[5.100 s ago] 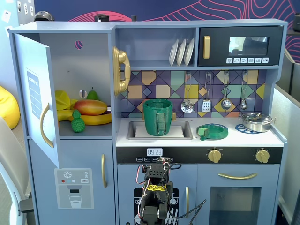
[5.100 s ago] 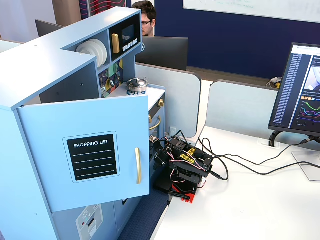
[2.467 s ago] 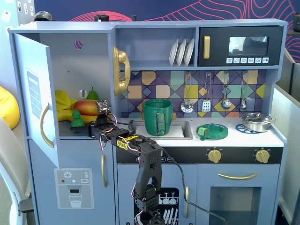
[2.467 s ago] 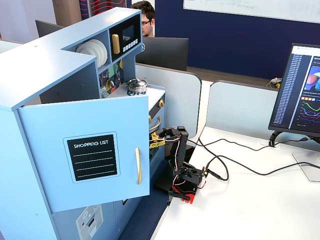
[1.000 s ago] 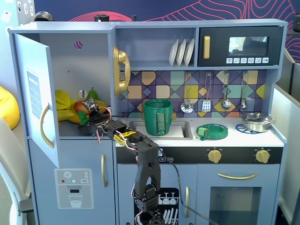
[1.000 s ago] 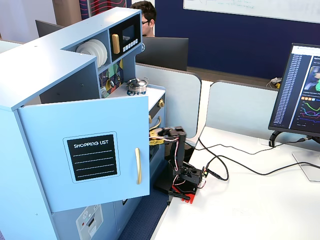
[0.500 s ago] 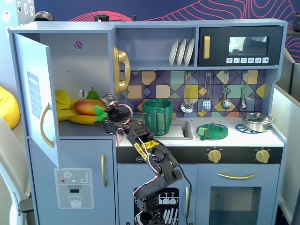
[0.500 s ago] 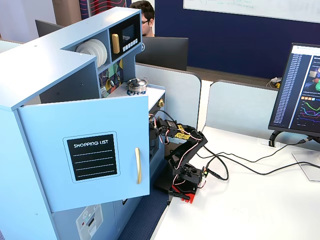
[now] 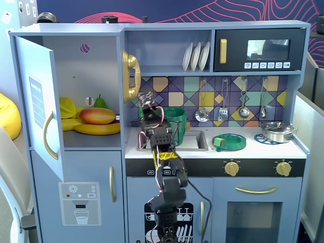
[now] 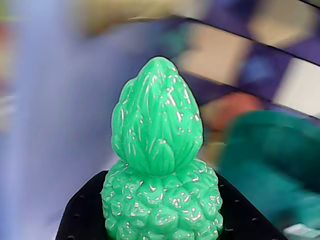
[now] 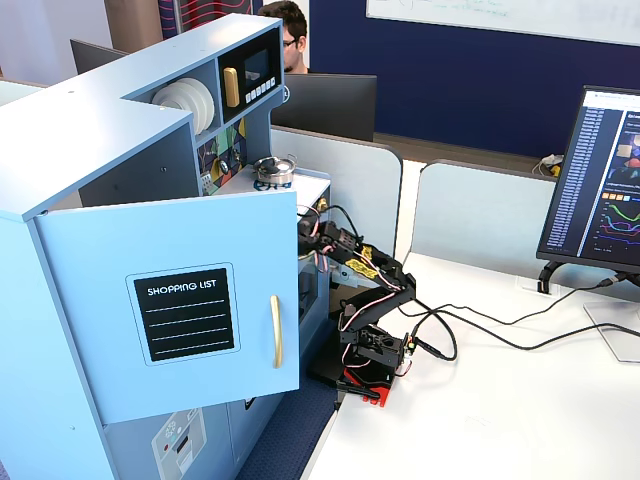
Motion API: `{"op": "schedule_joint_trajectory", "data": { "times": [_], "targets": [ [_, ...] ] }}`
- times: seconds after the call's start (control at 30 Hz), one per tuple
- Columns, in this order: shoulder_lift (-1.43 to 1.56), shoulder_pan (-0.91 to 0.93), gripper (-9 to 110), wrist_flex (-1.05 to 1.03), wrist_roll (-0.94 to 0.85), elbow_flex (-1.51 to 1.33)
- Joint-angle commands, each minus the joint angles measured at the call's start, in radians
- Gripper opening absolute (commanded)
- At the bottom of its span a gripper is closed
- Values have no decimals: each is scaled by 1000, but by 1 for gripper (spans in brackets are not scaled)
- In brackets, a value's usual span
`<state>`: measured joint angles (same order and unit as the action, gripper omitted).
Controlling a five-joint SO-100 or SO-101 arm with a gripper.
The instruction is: Pick up the green pineapple from the left cabinet and place it in the green recipient
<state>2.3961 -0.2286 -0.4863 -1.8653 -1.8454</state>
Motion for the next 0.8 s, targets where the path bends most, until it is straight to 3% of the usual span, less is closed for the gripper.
{"op": "schedule_joint_trajectory", "data": {
  "times": [0.0,0.33,0.77],
  "targets": [
    [-138,78,0,83,49,192],
    [-518,201,0,89,152,594],
    [-802,270,0,71,268,877]
  ]
}}
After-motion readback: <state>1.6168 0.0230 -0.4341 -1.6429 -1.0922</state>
